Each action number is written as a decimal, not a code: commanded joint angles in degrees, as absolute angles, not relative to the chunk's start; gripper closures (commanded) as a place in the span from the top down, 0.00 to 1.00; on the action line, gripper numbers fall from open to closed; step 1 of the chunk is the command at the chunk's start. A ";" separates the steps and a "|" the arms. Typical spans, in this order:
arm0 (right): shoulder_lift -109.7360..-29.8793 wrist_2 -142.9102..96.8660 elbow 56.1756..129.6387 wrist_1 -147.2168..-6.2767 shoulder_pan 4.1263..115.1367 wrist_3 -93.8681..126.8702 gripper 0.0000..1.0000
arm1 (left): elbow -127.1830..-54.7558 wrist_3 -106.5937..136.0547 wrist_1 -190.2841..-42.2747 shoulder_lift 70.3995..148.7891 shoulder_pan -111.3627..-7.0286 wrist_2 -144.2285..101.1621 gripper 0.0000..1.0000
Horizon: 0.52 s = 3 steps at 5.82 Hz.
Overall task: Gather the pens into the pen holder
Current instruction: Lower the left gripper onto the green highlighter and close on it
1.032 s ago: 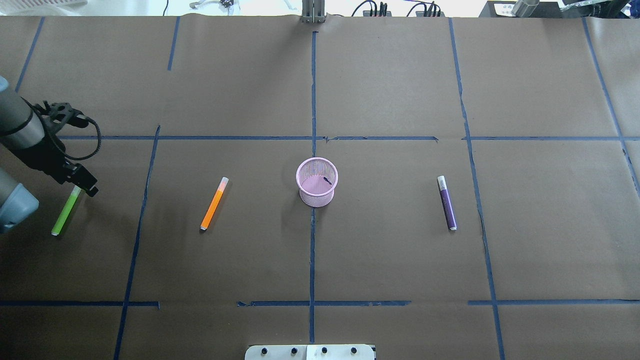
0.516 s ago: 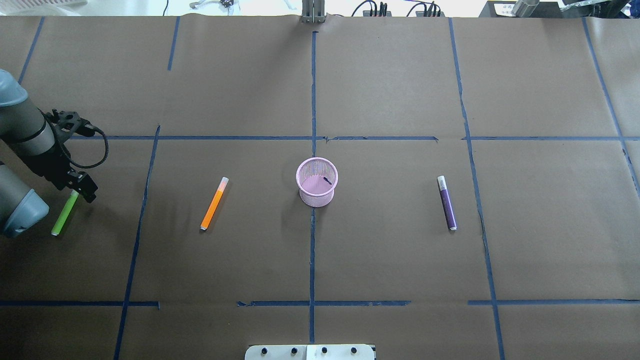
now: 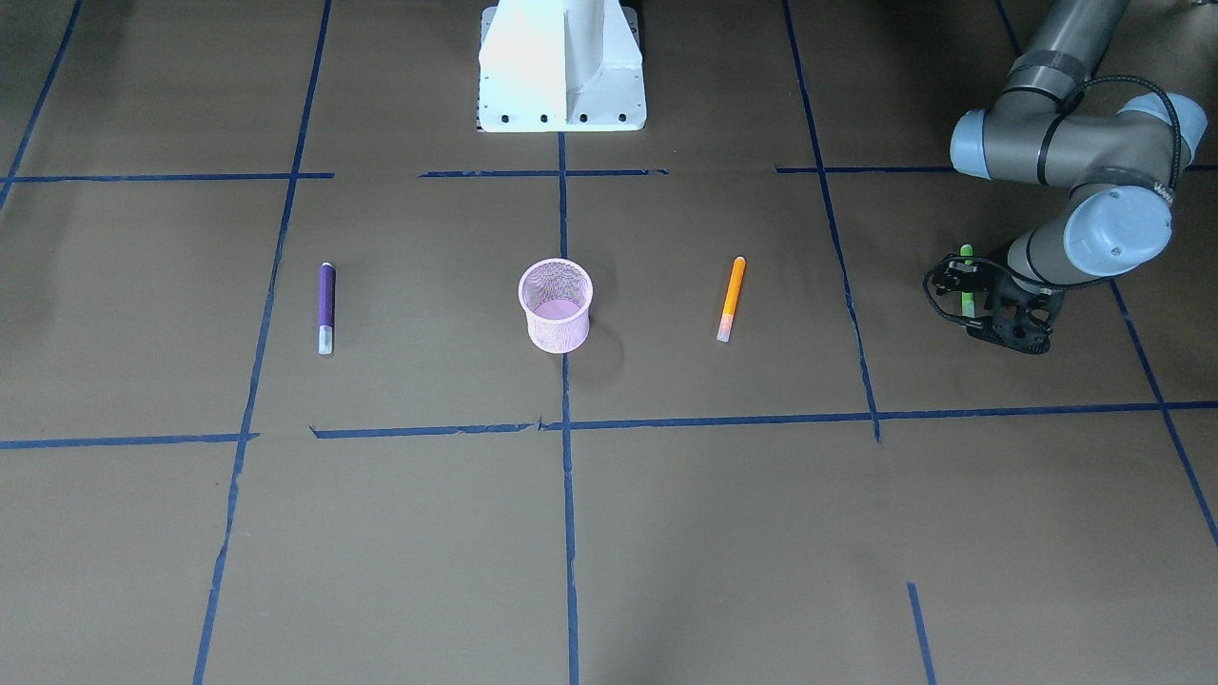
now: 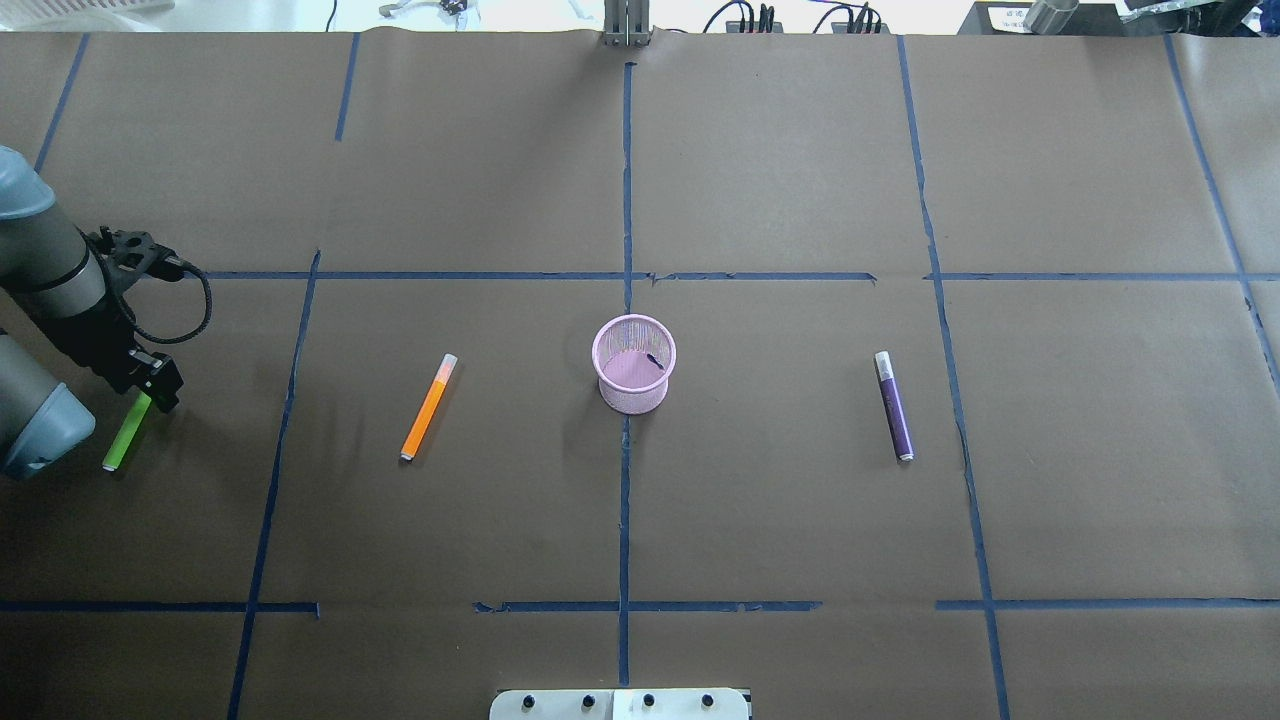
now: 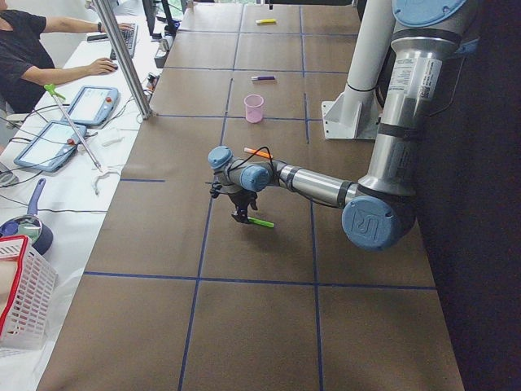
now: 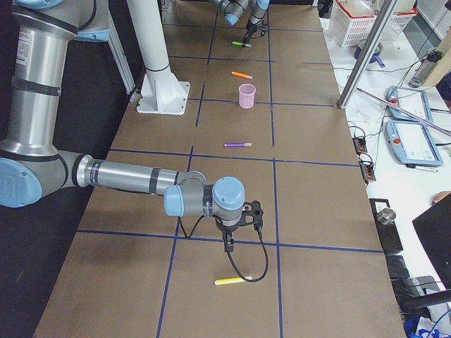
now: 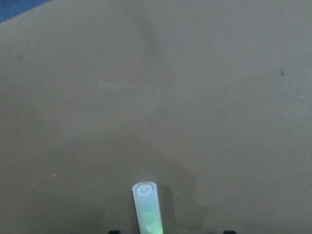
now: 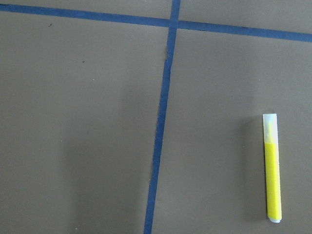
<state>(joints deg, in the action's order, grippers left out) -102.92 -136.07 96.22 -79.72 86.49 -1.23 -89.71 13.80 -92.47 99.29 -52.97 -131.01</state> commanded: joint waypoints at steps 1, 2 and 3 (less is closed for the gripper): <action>-102.92 -136.05 95.98 -79.72 86.48 -1.32 1.00 | -89.21 13.80 -92.46 99.05 -52.82 -130.96 0.59; -102.92 -136.05 95.98 -79.72 86.48 -1.32 1.00 | -89.30 13.80 -92.46 98.79 -52.82 -130.96 0.37; -102.92 -136.05 95.98 -79.72 86.48 -1.41 1.00 | -89.30 13.80 -92.55 98.79 -52.91 -130.96 0.11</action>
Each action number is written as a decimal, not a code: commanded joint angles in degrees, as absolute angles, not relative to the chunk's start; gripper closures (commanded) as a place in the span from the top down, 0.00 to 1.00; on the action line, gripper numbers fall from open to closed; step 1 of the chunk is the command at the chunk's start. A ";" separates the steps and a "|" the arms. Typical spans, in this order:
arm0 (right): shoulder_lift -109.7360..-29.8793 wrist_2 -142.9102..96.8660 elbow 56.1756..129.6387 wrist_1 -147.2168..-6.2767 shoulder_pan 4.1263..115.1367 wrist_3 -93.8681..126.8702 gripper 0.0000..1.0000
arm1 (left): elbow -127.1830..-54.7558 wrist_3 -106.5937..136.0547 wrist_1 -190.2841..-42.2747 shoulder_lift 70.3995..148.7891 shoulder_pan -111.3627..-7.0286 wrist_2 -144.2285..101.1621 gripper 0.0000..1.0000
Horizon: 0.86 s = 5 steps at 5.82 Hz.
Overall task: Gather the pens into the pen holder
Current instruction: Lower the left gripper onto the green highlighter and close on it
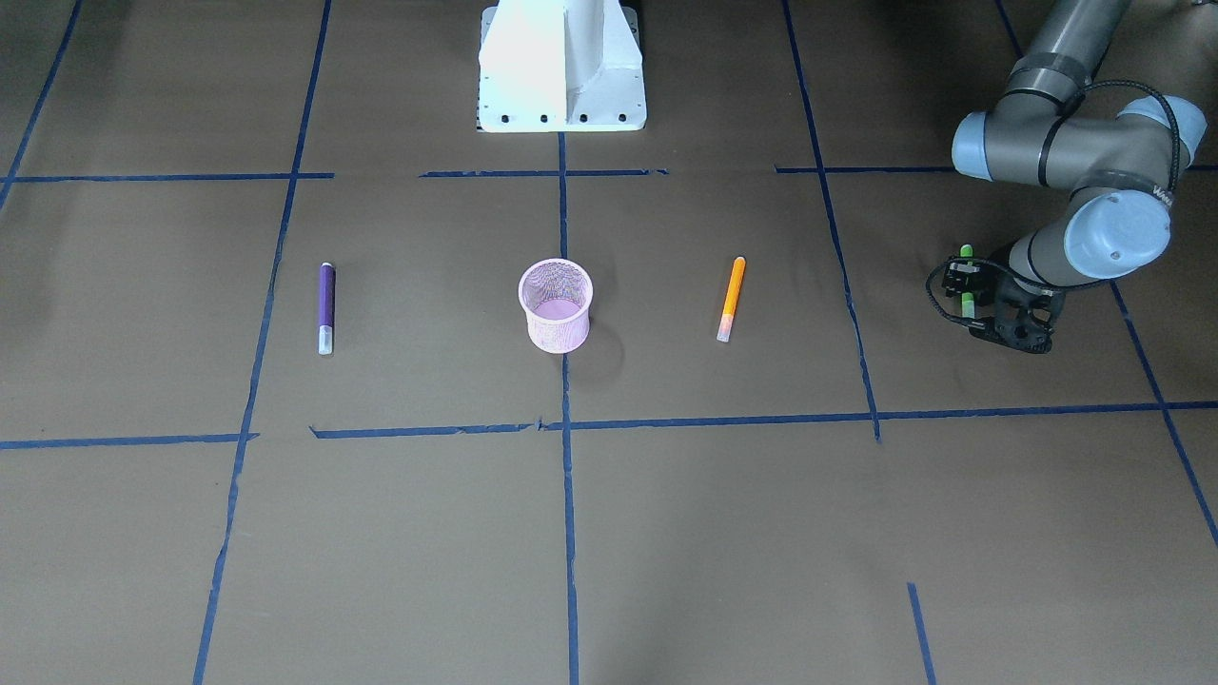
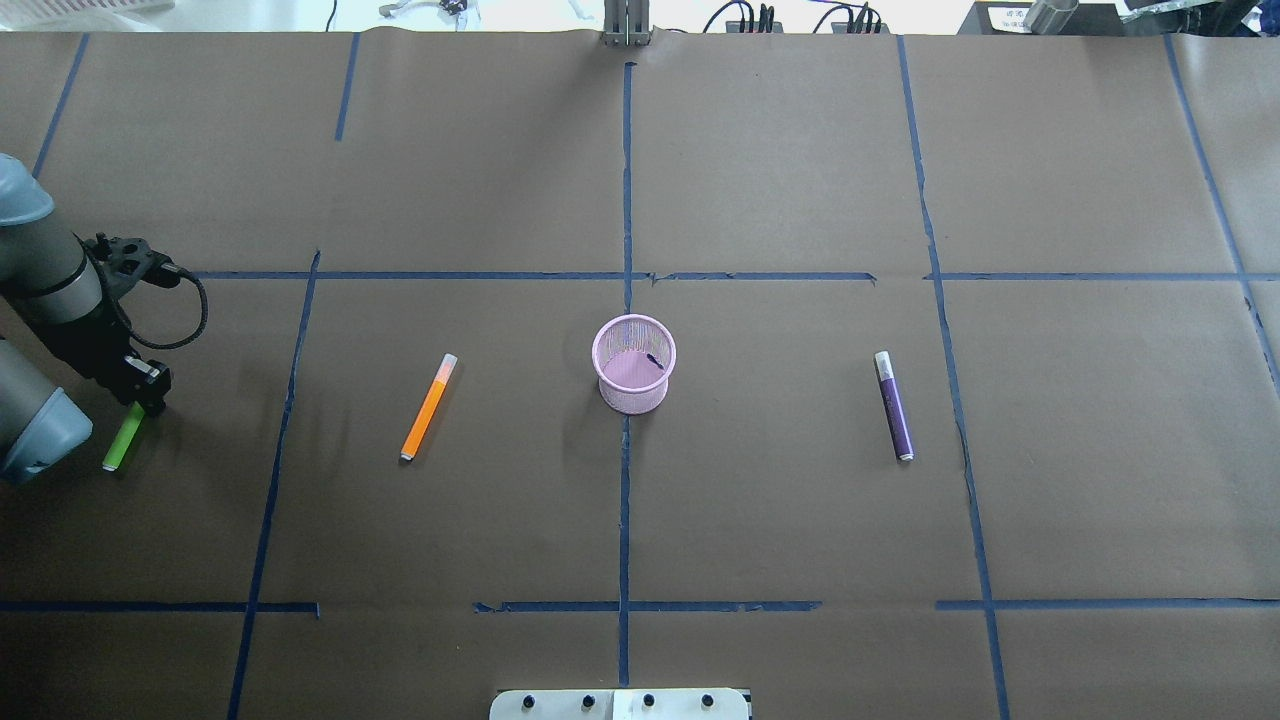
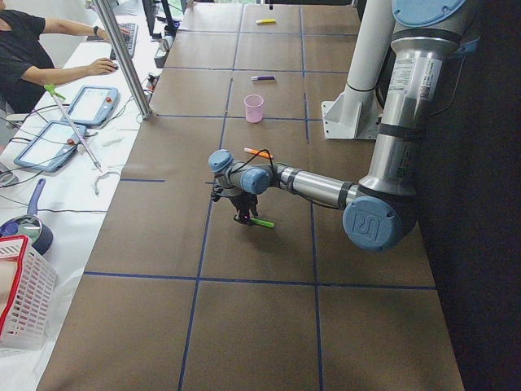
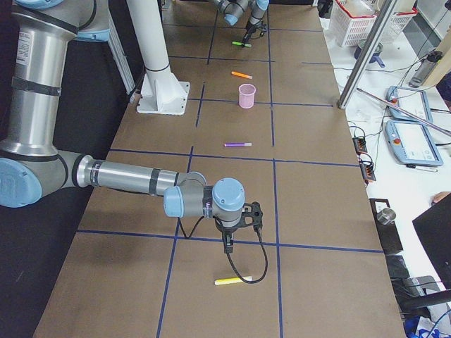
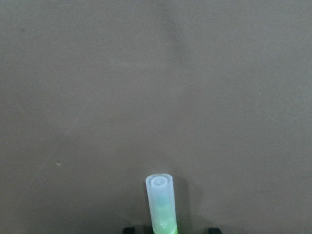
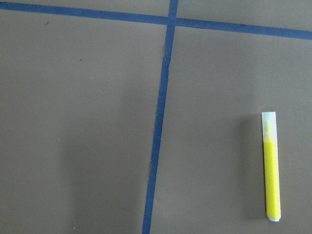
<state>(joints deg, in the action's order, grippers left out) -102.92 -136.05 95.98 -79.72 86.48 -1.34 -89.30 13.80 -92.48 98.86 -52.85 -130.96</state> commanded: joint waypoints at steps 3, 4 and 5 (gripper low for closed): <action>-103.01 -136.05 95.98 -79.72 86.48 -1.41 1.00 | -92.35 13.89 -92.55 99.40 -53.87 -130.78 0.00; -103.01 -136.05 95.98 -79.72 86.48 -1.41 1.00 | -92.89 13.80 -92.90 99.93 -53.79 -130.69 0.00; -102.92 -135.97 95.80 -79.72 86.48 -1.32 1.00 | -95.77 14.41 -92.73 103.59 -53.88 -130.69 0.00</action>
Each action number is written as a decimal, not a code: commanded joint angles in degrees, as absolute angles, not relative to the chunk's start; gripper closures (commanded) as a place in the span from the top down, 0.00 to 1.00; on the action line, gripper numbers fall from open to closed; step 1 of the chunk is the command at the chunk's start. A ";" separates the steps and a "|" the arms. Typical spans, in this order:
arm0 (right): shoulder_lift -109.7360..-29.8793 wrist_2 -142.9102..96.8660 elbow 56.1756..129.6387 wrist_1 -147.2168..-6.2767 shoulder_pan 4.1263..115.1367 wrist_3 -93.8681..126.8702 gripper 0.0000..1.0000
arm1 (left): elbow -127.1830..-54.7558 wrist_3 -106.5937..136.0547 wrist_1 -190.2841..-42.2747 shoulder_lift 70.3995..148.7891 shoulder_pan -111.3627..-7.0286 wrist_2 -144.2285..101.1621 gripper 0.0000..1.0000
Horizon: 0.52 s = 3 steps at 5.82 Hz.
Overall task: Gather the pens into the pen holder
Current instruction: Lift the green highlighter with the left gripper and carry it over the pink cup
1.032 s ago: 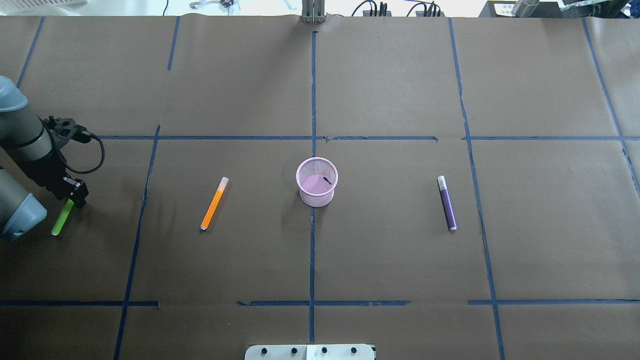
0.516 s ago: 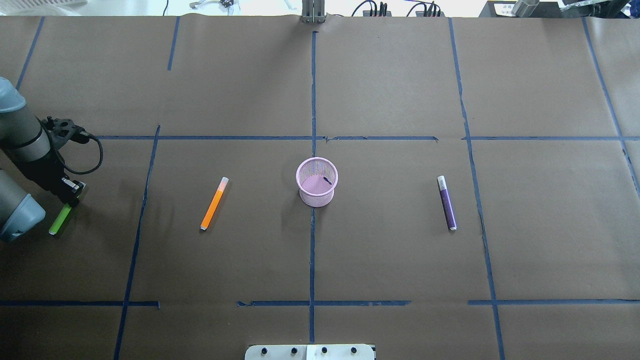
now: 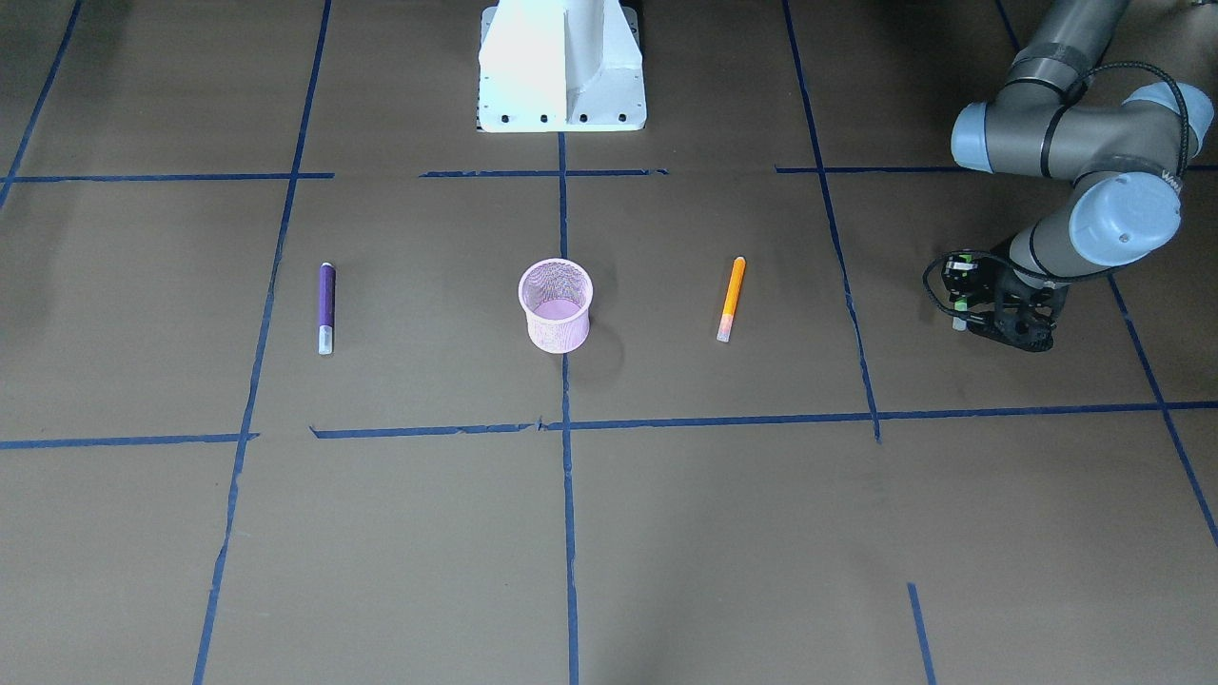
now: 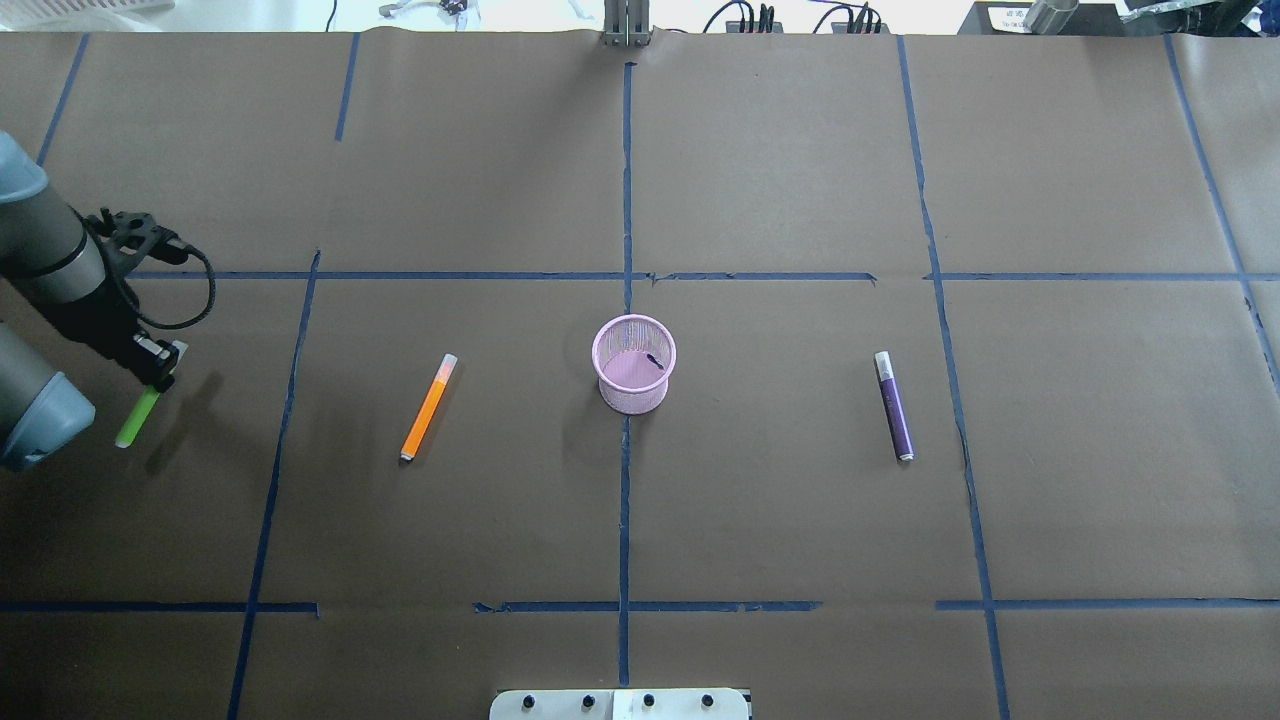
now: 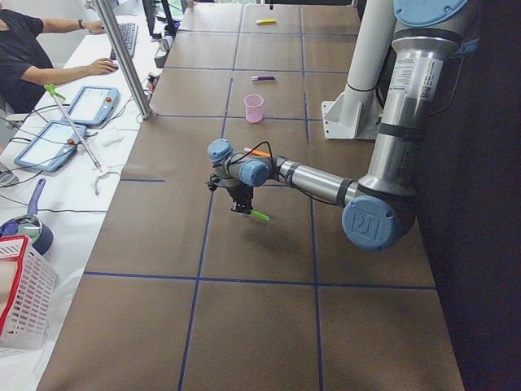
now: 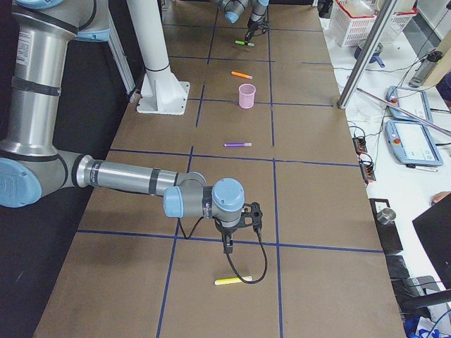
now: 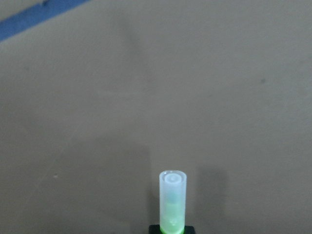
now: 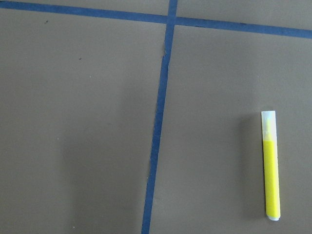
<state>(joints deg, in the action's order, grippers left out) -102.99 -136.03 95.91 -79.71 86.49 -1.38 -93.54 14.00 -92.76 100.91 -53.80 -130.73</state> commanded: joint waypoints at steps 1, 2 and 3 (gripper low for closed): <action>-102.75 -135.97 95.80 -79.63 86.48 -1.41 1.00 | -97.11 15.11 -92.81 107.80 -53.79 -130.78 0.00; -102.74 -135.97 95.80 -79.63 86.48 -1.41 1.00 | -98.95 19.73 -93.25 112.80 -53.18 -130.52 0.00; -102.66 -135.88 95.80 -79.63 86.48 -1.58 1.00 | -103.49 20.82 -93.34 117.81 -49.26 -125.91 0.00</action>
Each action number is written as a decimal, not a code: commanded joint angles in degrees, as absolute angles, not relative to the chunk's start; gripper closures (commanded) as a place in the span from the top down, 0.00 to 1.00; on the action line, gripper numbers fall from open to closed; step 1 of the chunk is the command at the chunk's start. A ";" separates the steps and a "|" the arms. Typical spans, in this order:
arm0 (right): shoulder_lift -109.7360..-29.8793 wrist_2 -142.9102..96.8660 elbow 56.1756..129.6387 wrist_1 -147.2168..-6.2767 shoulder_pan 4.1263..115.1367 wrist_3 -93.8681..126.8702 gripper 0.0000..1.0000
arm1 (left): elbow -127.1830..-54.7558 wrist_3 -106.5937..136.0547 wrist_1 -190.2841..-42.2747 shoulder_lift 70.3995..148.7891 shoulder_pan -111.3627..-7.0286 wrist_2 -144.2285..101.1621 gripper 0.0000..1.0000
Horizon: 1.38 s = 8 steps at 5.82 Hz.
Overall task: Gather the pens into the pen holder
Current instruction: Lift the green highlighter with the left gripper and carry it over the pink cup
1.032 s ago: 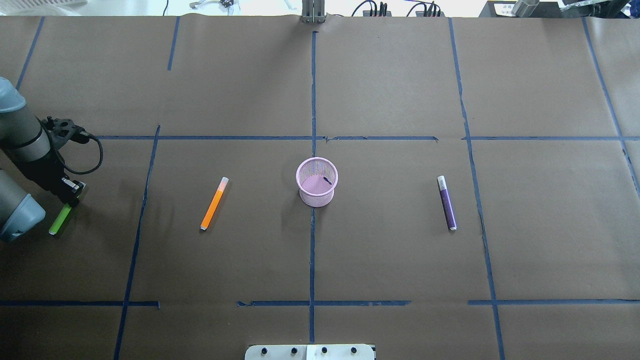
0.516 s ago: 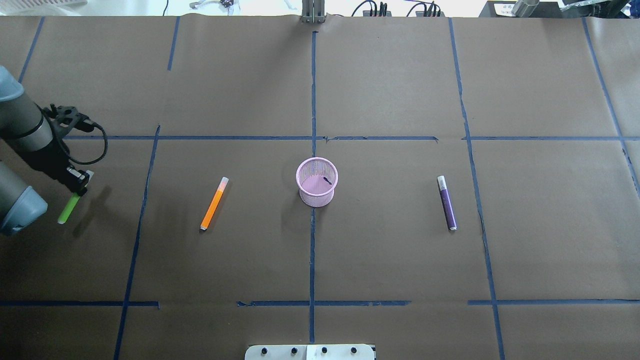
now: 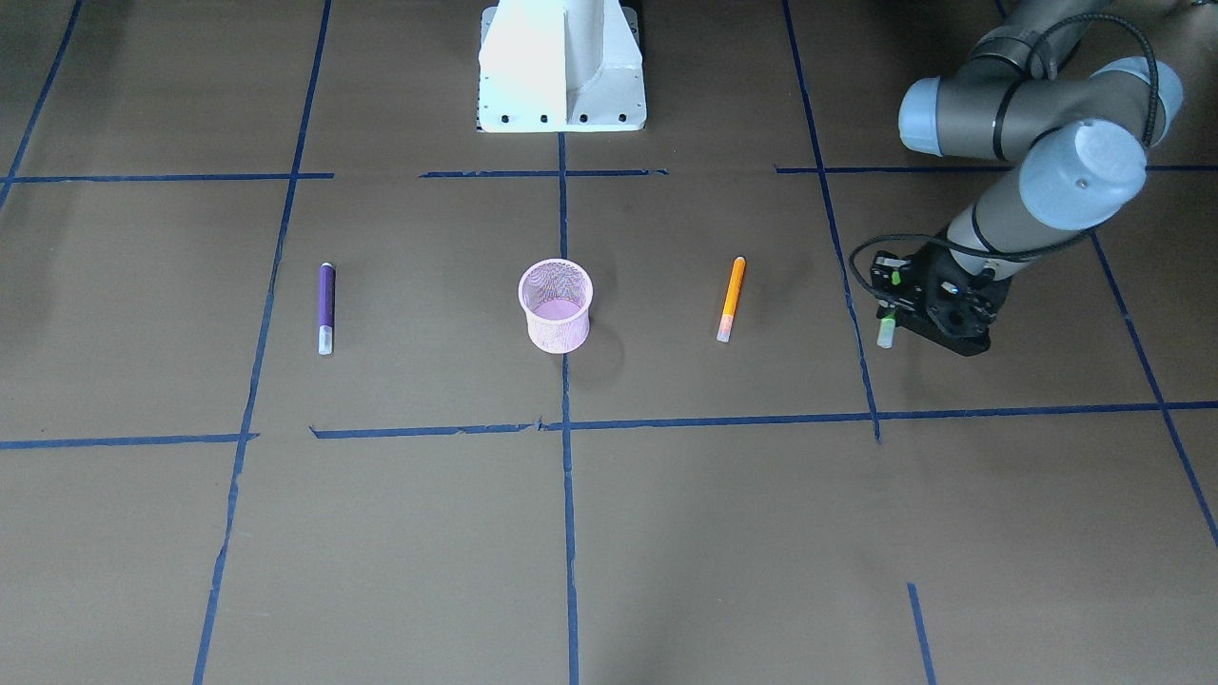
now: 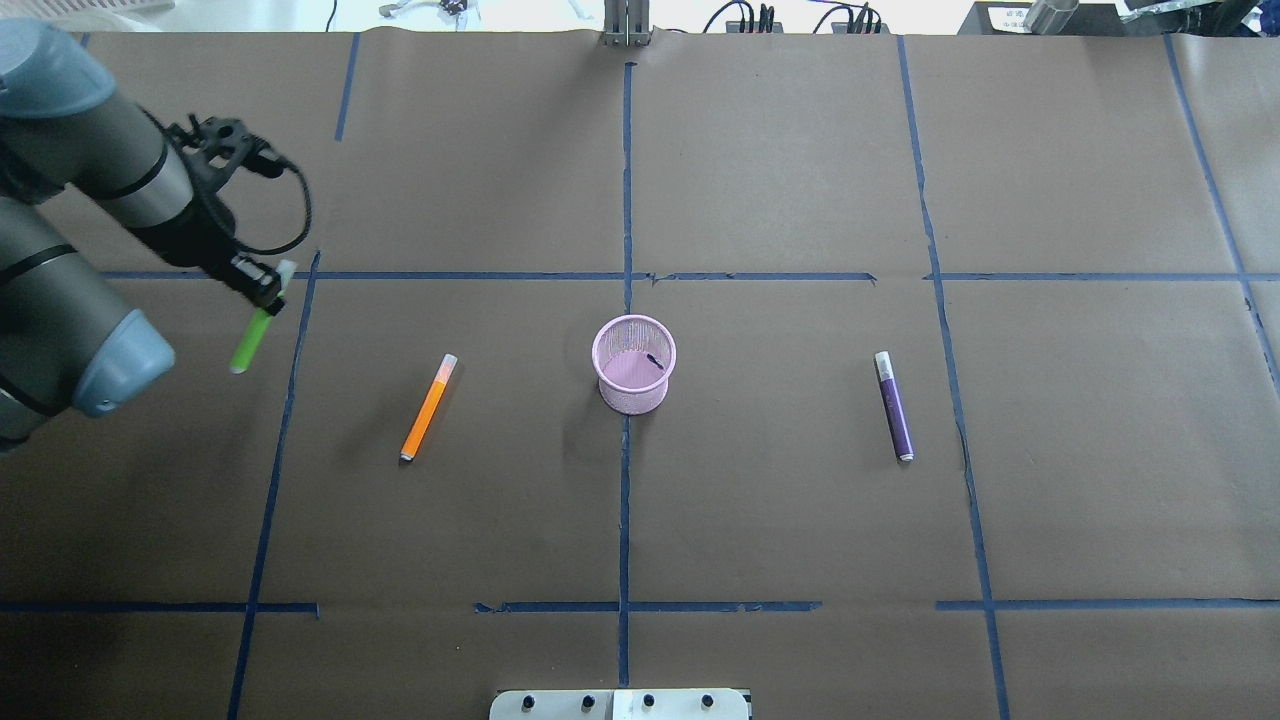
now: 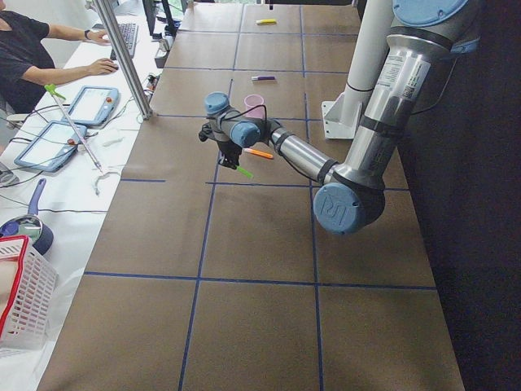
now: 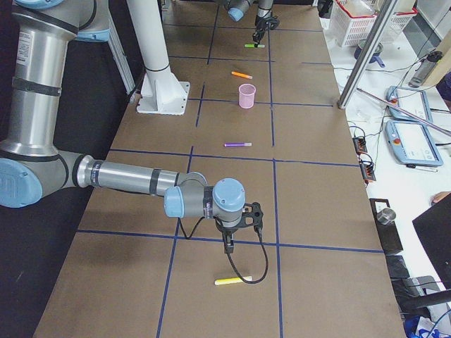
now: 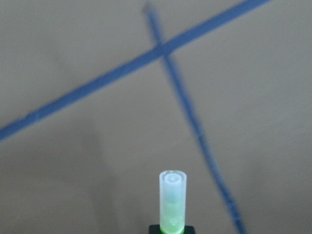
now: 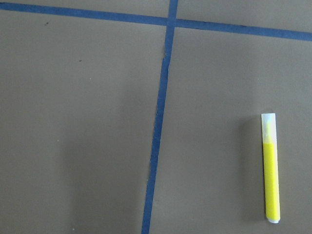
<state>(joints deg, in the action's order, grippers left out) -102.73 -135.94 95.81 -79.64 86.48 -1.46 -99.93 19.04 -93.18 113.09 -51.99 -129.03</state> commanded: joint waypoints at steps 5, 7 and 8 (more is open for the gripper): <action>-102.57 -135.88 91.94 -74.27 86.48 -1.41 1.00 | -105.82 38.21 -116.77 127.00 -30.36 -88.61 0.02; -102.57 -135.88 91.67 -74.18 86.48 -1.41 1.00 | -105.56 38.50 -120.14 125.96 -23.86 -74.79 0.00; -102.57 -135.88 91.58 -74.18 86.48 -1.41 1.00 | -104.77 38.93 -120.41 125.16 -19.56 -66.70 0.00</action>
